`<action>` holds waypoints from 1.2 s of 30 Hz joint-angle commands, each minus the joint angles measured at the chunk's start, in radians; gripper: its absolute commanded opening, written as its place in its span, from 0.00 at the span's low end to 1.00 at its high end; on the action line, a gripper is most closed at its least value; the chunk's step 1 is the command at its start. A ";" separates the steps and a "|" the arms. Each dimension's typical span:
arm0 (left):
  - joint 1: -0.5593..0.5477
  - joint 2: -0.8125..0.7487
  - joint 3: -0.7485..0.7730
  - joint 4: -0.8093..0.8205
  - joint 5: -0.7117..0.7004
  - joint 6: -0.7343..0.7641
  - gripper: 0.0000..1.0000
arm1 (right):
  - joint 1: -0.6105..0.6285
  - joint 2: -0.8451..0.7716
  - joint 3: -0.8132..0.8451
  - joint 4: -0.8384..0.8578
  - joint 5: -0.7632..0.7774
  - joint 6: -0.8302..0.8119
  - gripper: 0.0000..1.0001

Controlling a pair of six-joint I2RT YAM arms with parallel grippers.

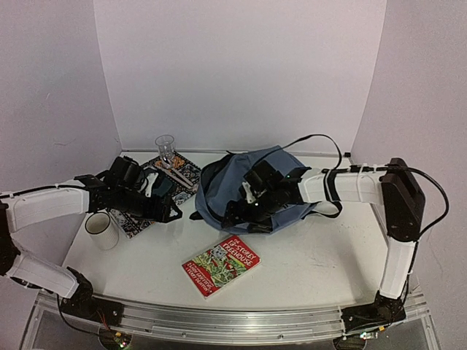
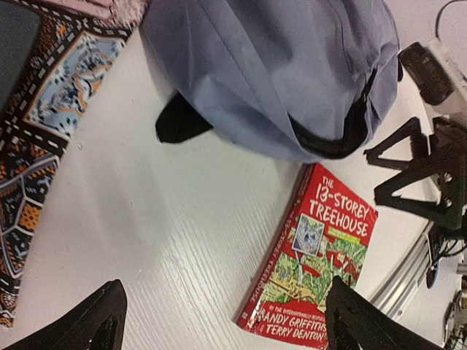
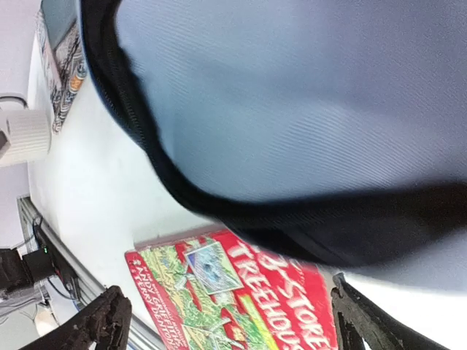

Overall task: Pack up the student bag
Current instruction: Move the book to the center of the board, then adjust the book at the center of the board.

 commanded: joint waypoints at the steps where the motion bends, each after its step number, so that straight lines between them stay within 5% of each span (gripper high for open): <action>1: -0.027 0.055 0.027 -0.037 0.128 0.004 0.95 | -0.002 -0.147 -0.184 -0.067 0.084 0.100 0.95; 17: -0.152 0.291 0.075 -0.017 0.194 -0.019 0.73 | 0.125 -0.244 -0.545 0.262 0.052 0.482 0.88; 36: -0.166 0.349 -0.046 0.135 0.434 -0.171 0.62 | 0.158 0.016 -0.255 0.432 0.013 0.383 0.79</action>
